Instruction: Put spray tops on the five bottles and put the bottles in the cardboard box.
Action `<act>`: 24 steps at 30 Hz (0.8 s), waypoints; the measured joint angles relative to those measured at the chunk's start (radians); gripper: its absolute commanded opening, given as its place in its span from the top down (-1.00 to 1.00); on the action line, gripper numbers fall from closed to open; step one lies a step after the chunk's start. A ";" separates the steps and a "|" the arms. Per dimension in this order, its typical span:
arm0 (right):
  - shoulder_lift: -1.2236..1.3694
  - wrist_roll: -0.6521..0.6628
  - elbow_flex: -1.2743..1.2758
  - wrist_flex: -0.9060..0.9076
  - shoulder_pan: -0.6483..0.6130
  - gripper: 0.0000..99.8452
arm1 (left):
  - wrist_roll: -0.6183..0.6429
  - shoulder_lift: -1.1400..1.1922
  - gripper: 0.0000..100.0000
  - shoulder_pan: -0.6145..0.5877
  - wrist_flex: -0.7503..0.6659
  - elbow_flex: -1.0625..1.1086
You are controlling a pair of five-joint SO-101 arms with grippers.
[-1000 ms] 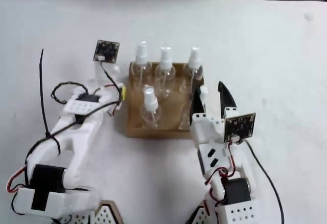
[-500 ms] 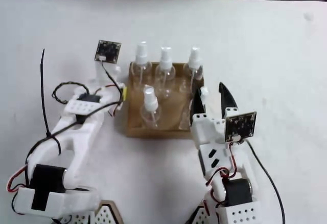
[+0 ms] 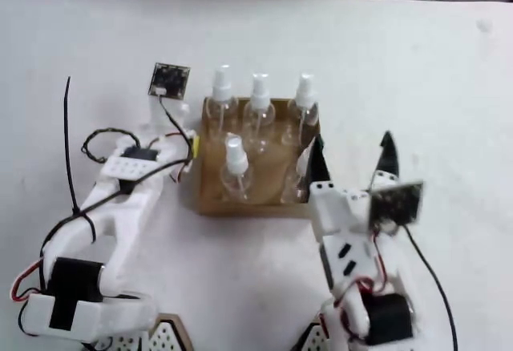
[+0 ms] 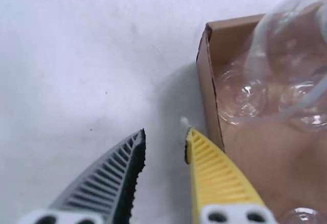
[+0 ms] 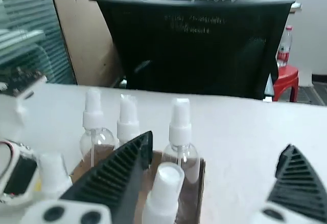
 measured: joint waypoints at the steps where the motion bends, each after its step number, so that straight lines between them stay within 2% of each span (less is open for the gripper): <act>1: -0.002 0.000 -0.044 0.017 0.000 0.50 | 0.000 0.000 0.75 0.000 0.000 0.000; 4: -0.003 0.000 -0.181 0.055 0.003 0.93 | 0.000 0.000 0.76 0.000 0.000 0.000; 5: -0.003 0.000 -0.204 0.054 0.006 1.00 | 0.000 0.000 0.80 0.000 0.000 0.000; 8: -0.003 0.000 -0.227 0.034 0.081 0.84 | 0.000 0.000 0.95 -0.015 0.000 0.000; 13: -0.002 0.000 -0.219 0.020 0.209 0.97 | 0.000 0.000 0.95 -0.017 0.000 0.000; 18: -0.006 0.000 -0.227 0.080 0.218 0.97 | 0.006 0.000 0.95 -0.064 0.000 0.000; 24: -0.017 0.000 -0.336 0.242 0.221 0.97 | 0.126 -0.078 0.95 -0.161 0.089 0.000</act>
